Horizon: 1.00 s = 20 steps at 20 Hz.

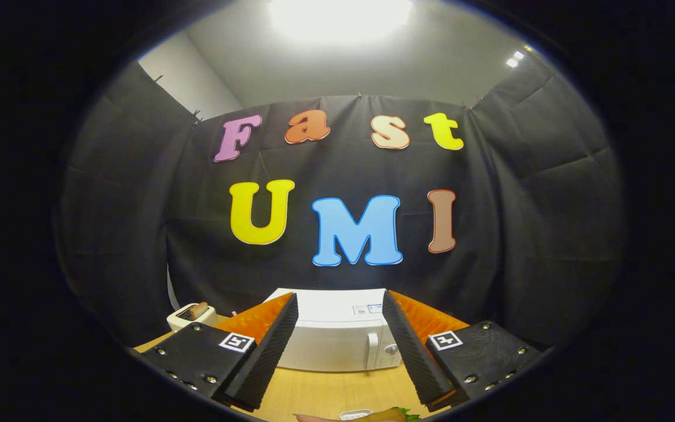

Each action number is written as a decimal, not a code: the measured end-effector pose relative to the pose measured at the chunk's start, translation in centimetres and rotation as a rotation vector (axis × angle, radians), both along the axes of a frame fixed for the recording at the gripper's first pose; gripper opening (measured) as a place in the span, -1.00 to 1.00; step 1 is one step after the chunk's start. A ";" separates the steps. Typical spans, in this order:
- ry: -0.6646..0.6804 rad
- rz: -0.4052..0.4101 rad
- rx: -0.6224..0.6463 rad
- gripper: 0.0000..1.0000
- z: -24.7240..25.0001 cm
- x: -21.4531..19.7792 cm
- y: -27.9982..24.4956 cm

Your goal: Open the microwave, put the food inside, and close the microwave door.

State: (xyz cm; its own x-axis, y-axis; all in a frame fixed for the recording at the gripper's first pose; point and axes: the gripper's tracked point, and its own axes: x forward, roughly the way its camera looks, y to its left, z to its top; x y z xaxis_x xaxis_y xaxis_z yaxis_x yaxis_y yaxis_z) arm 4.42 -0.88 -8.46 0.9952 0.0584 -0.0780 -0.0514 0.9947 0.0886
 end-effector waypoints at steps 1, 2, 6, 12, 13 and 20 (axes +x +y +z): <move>0.009 0.004 0.010 0.85 -0.8 0.7 -0.1; 0.012 0.008 0.019 0.86 -1.6 1.4 -0.2; 0.005 0.009 0.028 0.86 -4.9 4.7 -0.9; 0.028 0.027 -0.038 0.86 -11.8 9.8 -1.5; 0.037 0.022 -0.054 0.86 -13.1 10.6 -1.8; 0.180 -0.028 -0.092 0.86 -22.4 15.8 -4.2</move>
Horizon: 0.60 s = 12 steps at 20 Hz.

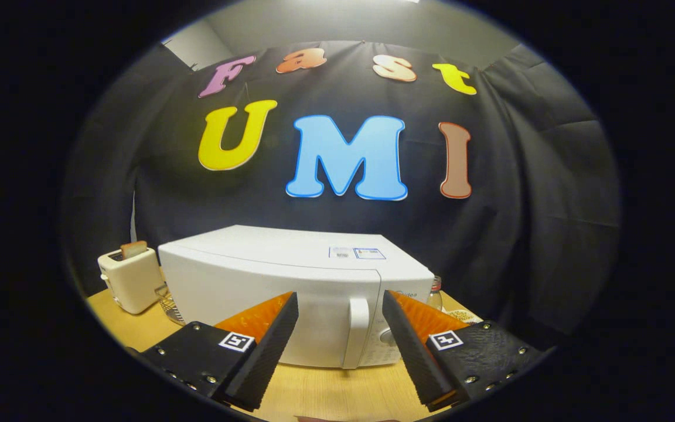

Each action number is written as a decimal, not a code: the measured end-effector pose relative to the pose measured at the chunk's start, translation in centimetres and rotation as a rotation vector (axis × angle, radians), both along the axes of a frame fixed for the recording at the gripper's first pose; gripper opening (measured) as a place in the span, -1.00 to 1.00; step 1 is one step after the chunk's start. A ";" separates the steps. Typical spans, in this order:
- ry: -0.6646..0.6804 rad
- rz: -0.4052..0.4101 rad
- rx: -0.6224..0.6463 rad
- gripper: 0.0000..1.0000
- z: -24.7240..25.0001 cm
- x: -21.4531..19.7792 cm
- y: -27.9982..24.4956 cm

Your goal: Open the microwave, put the food inside, and close the microwave door.

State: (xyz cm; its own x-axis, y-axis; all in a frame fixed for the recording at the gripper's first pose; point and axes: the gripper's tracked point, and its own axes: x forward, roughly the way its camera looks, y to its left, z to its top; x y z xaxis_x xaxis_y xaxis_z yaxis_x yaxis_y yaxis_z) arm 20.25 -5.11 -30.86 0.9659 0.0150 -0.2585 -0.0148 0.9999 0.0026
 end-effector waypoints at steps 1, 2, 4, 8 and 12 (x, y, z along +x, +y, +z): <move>0.025 -0.012 0.007 0.86 -1.2 0.6 -0.4; 0.042 -0.016 0.009 0.86 -2.2 1.2 -0.6; 0.056 -0.010 -0.004 0.86 -3.6 2.1 -0.8; 0.052 -0.017 -0.027 0.49 -4.8 3.2 -1.2; 0.077 -0.012 0.014 -0.34 -5.3 3.5 -0.9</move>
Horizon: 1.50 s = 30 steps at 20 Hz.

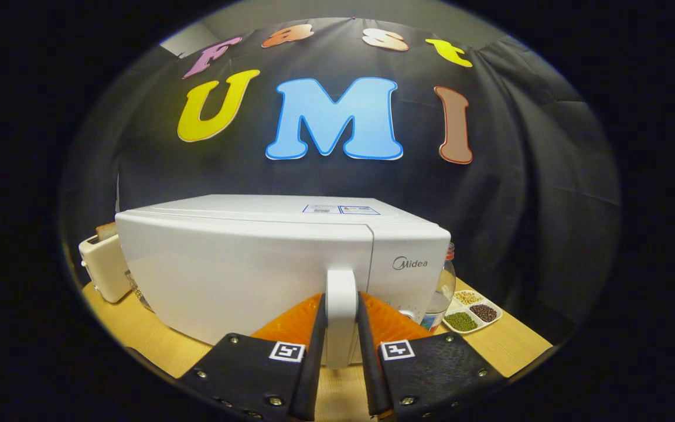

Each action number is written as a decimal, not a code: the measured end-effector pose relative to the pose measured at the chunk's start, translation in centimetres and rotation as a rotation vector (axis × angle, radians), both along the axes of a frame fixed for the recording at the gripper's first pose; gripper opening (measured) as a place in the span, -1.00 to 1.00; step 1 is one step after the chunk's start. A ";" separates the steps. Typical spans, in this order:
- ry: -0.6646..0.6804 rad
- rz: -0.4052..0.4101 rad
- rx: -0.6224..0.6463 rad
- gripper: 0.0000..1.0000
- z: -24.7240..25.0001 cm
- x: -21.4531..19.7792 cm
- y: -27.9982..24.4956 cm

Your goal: Open the microwave, put the food inside, and close the microwave door.

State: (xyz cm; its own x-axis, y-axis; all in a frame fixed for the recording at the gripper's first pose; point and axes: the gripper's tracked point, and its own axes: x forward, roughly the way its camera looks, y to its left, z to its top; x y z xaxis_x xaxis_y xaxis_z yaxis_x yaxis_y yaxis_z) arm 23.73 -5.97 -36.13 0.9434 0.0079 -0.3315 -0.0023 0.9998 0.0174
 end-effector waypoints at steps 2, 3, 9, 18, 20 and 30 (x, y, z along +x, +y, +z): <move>0.016 -0.010 -0.015 -0.66 0.1 -0.3 0.0; 0.018 -0.017 -0.019 -0.82 -0.1 0.2 -0.1; 0.072 0.087 0.122 -0.82 0.2 -0.6 0.5; 0.111 0.197 0.110 -0.83 1.0 -5.3 0.9; 0.128 0.210 0.115 -0.83 1.2 -7.7 1.5; 0.167 0.251 0.148 -0.83 2.8 -18.9 8.2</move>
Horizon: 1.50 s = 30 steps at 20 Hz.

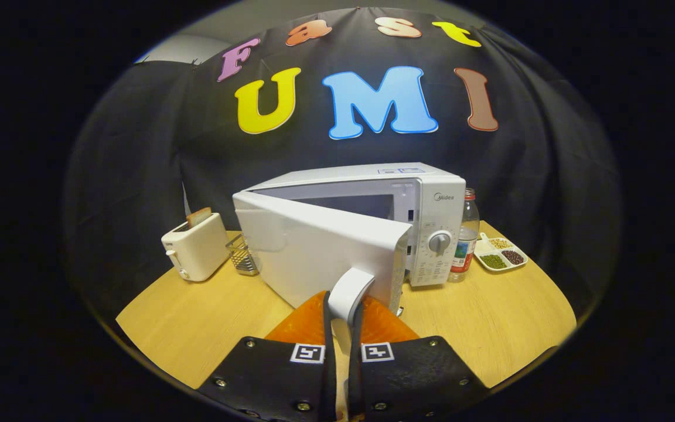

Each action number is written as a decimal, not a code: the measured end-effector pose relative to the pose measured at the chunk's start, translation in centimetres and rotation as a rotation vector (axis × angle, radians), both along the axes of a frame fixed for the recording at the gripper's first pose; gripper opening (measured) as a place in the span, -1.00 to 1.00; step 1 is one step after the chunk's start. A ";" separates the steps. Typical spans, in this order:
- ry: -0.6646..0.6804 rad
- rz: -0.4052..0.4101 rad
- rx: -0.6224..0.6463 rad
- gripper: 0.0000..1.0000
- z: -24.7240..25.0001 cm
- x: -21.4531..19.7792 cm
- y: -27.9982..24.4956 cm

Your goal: Open the microwave, put the food inside, and close the microwave door.

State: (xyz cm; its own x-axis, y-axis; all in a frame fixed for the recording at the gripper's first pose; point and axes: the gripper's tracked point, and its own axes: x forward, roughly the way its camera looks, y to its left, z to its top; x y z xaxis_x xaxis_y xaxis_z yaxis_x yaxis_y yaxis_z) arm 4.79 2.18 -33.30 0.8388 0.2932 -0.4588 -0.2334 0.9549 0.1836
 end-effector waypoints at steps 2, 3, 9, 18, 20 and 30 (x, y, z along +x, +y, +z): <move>-0.019 0.008 -0.023 -0.84 0.4 -2.0 1.8; -0.021 0.006 -0.021 -0.83 0.5 -2.8 2.7; -0.050 -0.073 0.005 -0.84 1.1 -5.9 7.1; -0.180 -0.138 0.035 -0.85 1.9 -9.8 17.5; -0.217 -0.173 0.033 -0.85 1.9 -10.0 19.2; -0.309 -0.232 -0.061 -0.86 1.7 -10.2 23.6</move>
